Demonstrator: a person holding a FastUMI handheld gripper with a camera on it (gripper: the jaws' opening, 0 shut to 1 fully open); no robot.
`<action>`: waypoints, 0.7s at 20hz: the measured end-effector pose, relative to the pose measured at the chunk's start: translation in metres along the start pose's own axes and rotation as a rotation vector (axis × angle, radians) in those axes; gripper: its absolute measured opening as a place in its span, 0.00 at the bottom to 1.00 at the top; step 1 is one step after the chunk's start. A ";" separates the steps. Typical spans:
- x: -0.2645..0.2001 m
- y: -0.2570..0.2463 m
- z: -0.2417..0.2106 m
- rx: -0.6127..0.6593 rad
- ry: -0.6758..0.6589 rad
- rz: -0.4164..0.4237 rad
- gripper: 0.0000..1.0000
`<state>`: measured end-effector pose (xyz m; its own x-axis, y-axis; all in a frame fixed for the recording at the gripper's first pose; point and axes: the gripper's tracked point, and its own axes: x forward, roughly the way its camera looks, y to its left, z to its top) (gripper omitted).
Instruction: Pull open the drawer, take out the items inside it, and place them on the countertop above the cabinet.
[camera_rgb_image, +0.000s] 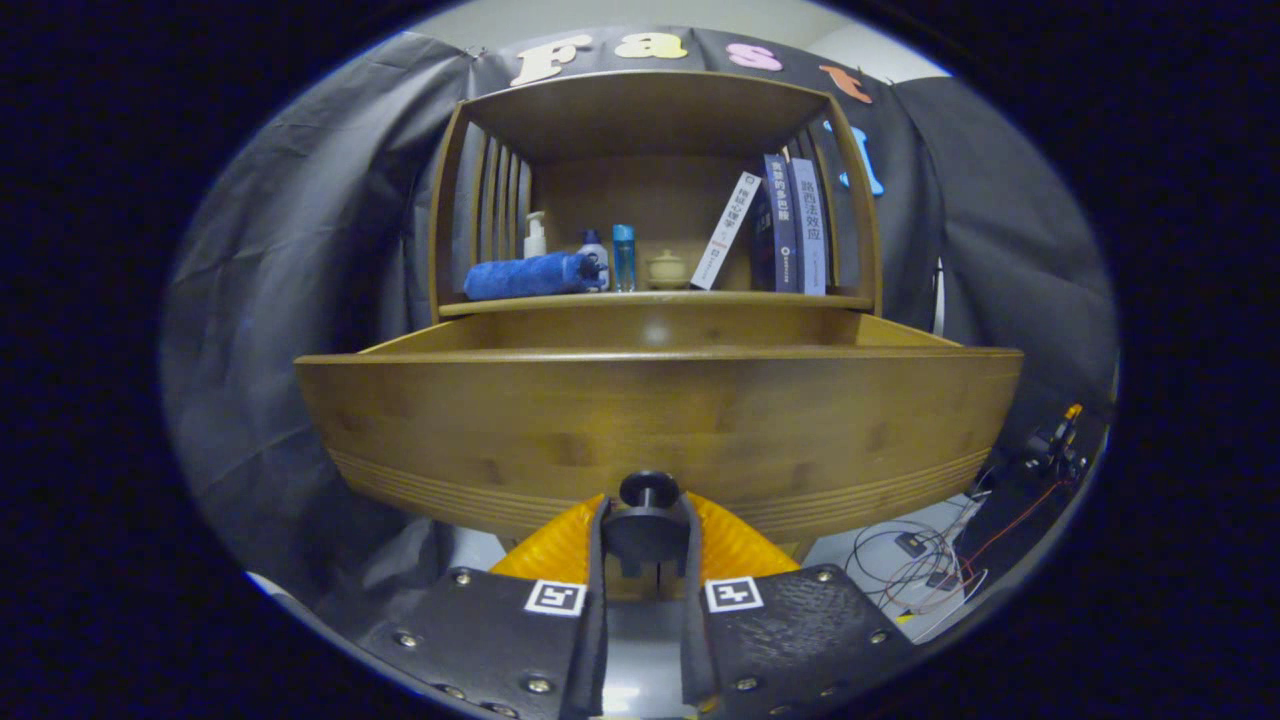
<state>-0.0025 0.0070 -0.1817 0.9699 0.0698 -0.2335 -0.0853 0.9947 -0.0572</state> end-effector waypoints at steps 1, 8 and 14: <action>-0.006 0.001 -0.004 0.004 0.022 0.024 0.29; -0.017 0.010 0.012 0.000 0.046 0.092 0.55; -0.025 -0.027 0.058 0.054 0.018 -0.029 1.00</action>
<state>-0.0115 -0.0174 -0.1184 0.9675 0.0397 -0.2497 -0.0441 0.9989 -0.0124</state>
